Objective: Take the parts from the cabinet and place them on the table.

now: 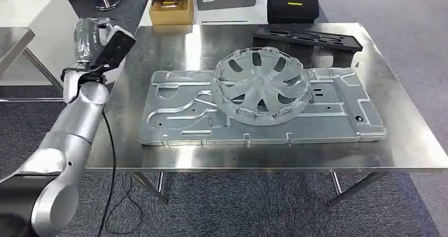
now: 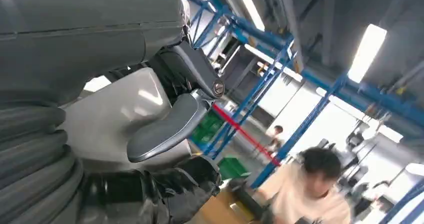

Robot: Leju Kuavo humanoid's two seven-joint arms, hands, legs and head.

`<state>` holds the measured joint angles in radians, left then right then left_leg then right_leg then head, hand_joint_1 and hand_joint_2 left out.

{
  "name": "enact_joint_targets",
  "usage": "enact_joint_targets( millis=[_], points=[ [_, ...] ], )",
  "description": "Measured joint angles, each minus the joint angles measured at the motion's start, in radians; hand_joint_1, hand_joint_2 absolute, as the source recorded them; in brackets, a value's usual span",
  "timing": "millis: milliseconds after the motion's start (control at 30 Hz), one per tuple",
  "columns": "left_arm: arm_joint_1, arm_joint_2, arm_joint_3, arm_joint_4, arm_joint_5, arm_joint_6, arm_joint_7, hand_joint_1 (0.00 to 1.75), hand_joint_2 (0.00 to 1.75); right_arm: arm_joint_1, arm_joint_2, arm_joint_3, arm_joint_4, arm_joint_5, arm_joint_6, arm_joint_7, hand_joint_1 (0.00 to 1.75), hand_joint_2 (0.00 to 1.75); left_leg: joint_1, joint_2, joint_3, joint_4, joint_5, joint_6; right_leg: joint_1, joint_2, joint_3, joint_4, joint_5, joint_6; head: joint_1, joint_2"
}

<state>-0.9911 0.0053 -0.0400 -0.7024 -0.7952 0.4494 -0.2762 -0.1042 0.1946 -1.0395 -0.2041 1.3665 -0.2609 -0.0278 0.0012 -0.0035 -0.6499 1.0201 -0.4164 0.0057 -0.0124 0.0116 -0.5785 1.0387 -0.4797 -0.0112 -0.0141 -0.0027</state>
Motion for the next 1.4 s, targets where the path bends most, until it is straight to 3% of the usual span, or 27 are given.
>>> enact_joint_targets(
  millis=[33,133,167,200,267,300,333,367,433,500,567,600,667,767,800,833,867,933,967,1000,1100,1133,1167,1233,1300,1333,1400],
  points=[
    [-0.004,-0.014,-0.01,0.013,-0.023,0.003,0.003,1.75,1.75,-0.001,0.0,0.001,0.0,0.002,0.0,0.0,0.0,0.0,-0.001,-0.001,-0.002,0.003,0.024,0.006,-0.001,-0.001,0.002,-0.001,-0.003,0.007,0.0,0.0],
    [-0.036,-0.055,-0.054,0.072,-0.093,-0.007,0.022,1.75,1.75,-0.004,-0.001,0.006,0.0,0.01,0.002,0.001,0.0,0.0,0.007,-0.003,0.013,-0.013,0.026,0.021,-0.002,-0.005,0.01,0.004,-0.02,0.026,0.002,0.0],
    [-0.047,-0.076,-0.069,0.087,-0.102,-0.011,0.026,1.75,1.75,-0.004,-0.001,0.008,0.0,0.012,0.002,0.0,0.0,0.0,0.006,-0.005,0.017,-0.016,0.023,0.025,-0.001,-0.006,-0.007,0.04,-0.04,0.029,0.002,0.0],
    [-0.059,-0.089,-0.084,0.108,-0.111,-0.013,0.033,1.75,1.75,-0.005,-0.001,0.008,0.0,0.014,0.003,0.0,0.0,0.0,0.005,-0.005,0.019,-0.015,0.019,0.035,-0.001,-0.005,-0.046,0.109,-0.072,0.031,0.002,0.0],
    [-0.063,-0.126,-0.107,0.142,-0.122,-0.014,0.047,1.75,1.75,-0.005,-0.001,0.01,0.0,0.016,0.004,0.0,0.0,0.0,0.0,-0.004,0.024,-0.015,0.013,0.042,-0.001,-0.006,-0.134,0.254,-0.119,0.034,0.002,0.0],
    [-0.062,-0.14,-0.118,0.158,-0.131,-0.013,0.056,0.0,1.75,-0.005,-0.001,0.011,0.0,0.016,0.004,0.0,0.0,0.0,-0.002,-0.004,0.027,-0.013,0.009,0.043,-0.001,-0.006,-0.166,0.293,-0.118,0.034,0.002,0.0],
    [-0.061,-0.152,-0.127,0.17,-0.139,-0.013,0.062,0.0,1.75,-0.004,-0.001,0.013,0.0,0.016,0.004,0.0,0.0,0.0,-0.003,-0.004,0.03,-0.011,0.004,0.043,-0.001,-0.006,-0.172,0.281,-0.09,0.034,0.002,0.0],
    [-0.062,-0.167,-0.136,0.18,-0.146,-0.013,0.068,0.0,1.75,-0.004,-0.001,0.016,0.0,0.016,0.005,0.001,0.0,0.0,-0.004,-0.005,0.033,-0.007,-0.002,0.042,-0.001,-0.006,-0.155,0.226,-0.044,0.032,0.002,0.0],
    [-0.07,-0.186,-0.15,0.197,-0.164,-0.011,0.076,0.0,1.75,-0.003,-0.001,0.017,0.0,0.016,0.006,0.001,0.0,0.0,-0.004,-0.005,0.041,0.003,-0.017,0.037,-0.001,-0.006,-0.087,0.06,0.055,0.026,0.002,0.0],
    [-0.076,-0.197,-0.161,0.216,-0.172,-0.009,0.076,0.0,1.75,-0.003,0.0,0.018,0.0,0.016,0.008,0.002,0.0,0.0,-0.012,-0.005,0.036,0.014,-0.027,0.029,0.005,-0.004,-0.066,0.008,0.046,0.02,0.001,0.0],
    [-0.075,-0.207,-0.17,0.227,-0.168,-0.005,0.055,0.0,1.75,-0.004,0.0,0.019,0.0,0.016,0.009,0.003,0.0,0.0,-0.01,-0.005,0.038,0.008,-0.026,0.023,0.005,-0.003,-0.066,0.012,0.044,0.015,0.001,0.0],
    [-0.075,-0.213,-0.171,0.23,-0.157,-0.005,0.044,0.0,0.0,-0.004,0.0,0.019,0.0,0.016,0.009,0.004,0.0,0.0,-0.01,-0.005,0.039,0.008,-0.028,0.019,0.005,-0.003,-0.065,0.009,0.045,0.01,0.002,0.0],
    [-0.074,-0.219,-0.171,0.234,-0.133,-0.005,0.032,0.0,0.0,-0.003,0.002,0.019,0.0,0.014,0.009,0.007,0.0,0.0,-0.007,-0.003,0.028,0.039,-0.055,0.008,-0.001,-0.006,-0.051,-0.004,0.047,0.0,0.001,0.0],
    [-0.071,-0.22,-0.171,0.24,-0.118,-0.003,0.034,0.0,0.0,-0.003,0.003,0.019,0.0,0.014,0.009,0.007,0.0,0.0,0.0,-0.003,-0.08,0.259,-0.149,-0.008,-0.001,-0.007,-0.044,-0.005,0.042,-0.011,0.001,0.0],
    [-0.069,-0.22,-0.171,0.242,-0.106,-0.002,0.034,0.0,0.0,-0.003,0.003,0.019,0.0,0.014,0.009,0.007,0.0,0.0,0.003,-0.003,-0.107,0.304,-0.154,-0.01,-0.001,-0.006,-0.043,-0.004,0.04,-0.011,0.0,0.0],
    [-0.068,-0.22,-0.169,0.244,-0.091,-0.003,0.033,0.0,0.0,-0.003,0.003,0.019,0.0,0.013,0.009,0.007,0.0,0.0,0.005,-0.002,-0.112,0.303,-0.139,-0.011,-0.001,-0.006,-0.04,-0.004,0.038,-0.011,0.001,0.0],
    [-0.069,-0.22,-0.166,0.244,-0.078,-0.003,0.031,0.0,0.0,-0.003,0.003,0.019,0.0,0.012,0.009,0.007,0.0,0.0,0.008,-0.002,-0.095,0.257,-0.102,-0.012,-0.002,-0.005,-0.037,-0.004,0.036,-0.009,0.0,0.0],
    [-0.075,-0.22,-0.157,0.244,-0.054,0.002,0.032,0.0,0.0,-0.002,0.003,0.019,0.0,0.011,0.009,0.006,0.0,0.0,0.01,-0.001,-0.018,0.09,-0.011,-0.008,-0.002,-0.005,-0.028,-0.003,0.029,-0.005,0.001,0.0],
    [-0.082,-0.22,-0.149,0.244,-0.043,0.009,0.034,0.0,0.0,-0.002,0.003,0.019,0.0,0.01,0.008,0.005,0.0,0.0,0.009,0.002,0.009,0.023,0.001,-0.004,-0.002,-0.005,-0.027,-0.003,0.027,-0.002,0.001,0.0],
    [-0.088,-0.22,-0.143,0.244,-0.033,0.012,0.035,0.0,0.0,-0.002,0.004,0.019,0.0,0.01,0.007,0.005,0.0,0.0,0.003,0.001,0.023,0.003,-0.006,-0.002,0.004,-0.004,-0.03,0.001,0.024,0.005,0.001,0.0],
    [-0.093,-0.217,-0.12,0.243,0.0,0.028,0.032,0.0,0.0,-0.003,0.004,0.019,0.0,0.009,0.003,0.003,0.0,0.0,-0.002,-0.004,0.022,0.005,-0.005,0.013,-0.002,-0.006,-0.025,-0.007,0.026,0.02,0.001,0.0],
    [-0.093,-0.217,-0.111,0.237,0.016,0.029,0.027,0.0,0.0,-0.004,0.004,0.019,0.0,0.008,0.003,0.001,0.0,0.0,0.008,-0.003,0.031,-0.01,0.002,0.023,0.001,-0.008,-0.027,-0.004,0.02,0.027,0.002,0.0],
    [-0.096,-0.217,-0.1,0.231,0.032,0.027,0.02,0.0,0.0,-0.003,0.004,0.019,0.0,0.007,0.002,0.0,0.0,0.0,0.006,-0.004,0.036,-0.015,0.004,0.026,-0.002,-0.008,-0.032,0.015,0.007,0.029,0.002,0.0],
    [-0.103,-0.214,-0.082,0.221,0.075,0.024,0.002,0.0,0.0,-0.002,0.004,0.019,0.0,0.005,0.0,0.0,0.0,0.0,0.003,-0.002,0.037,-0.015,0.003,0.039,-0.003,-0.008,-0.091,0.138,-0.062,0.032,0.002,0.0],
    [-0.096,-0.205,-0.054,0.204,0.132,0.024,-0.017,0.0,0.0,-0.001,0.004,0.019,0.0,0.002,0.0,0.001,0.0,0.0,-0.001,-0.002,0.036,-0.013,0.002,0.04,-0.003,-0.009,-0.164,0.278,-0.111,0.035,0.003,0.0],
    [-0.093,-0.199,-0.041,0.195,0.155,0.018,-0.025,0.0,0.0,-0.001,0.004,0.019,0.0,0.0,0.0,0.001,0.0,0.0,-0.001,-0.002,0.036,-0.011,0.002,0.041,-0.003,-0.009,-0.172,0.29,-0.101,0.036,0.002,0.0],
    [-0.091,-0.182,-0.016,0.175,0.186,0.005,-0.035,0.0,0.0,0.0,0.004,0.019,0.0,-0.002,-0.001,0.001,0.0,0.0,-0.001,-0.002,0.036,-0.003,-0.003,0.038,-0.004,-0.009,-0.129,0.196,-0.031,0.036,0.002,0.0]
  ],
)
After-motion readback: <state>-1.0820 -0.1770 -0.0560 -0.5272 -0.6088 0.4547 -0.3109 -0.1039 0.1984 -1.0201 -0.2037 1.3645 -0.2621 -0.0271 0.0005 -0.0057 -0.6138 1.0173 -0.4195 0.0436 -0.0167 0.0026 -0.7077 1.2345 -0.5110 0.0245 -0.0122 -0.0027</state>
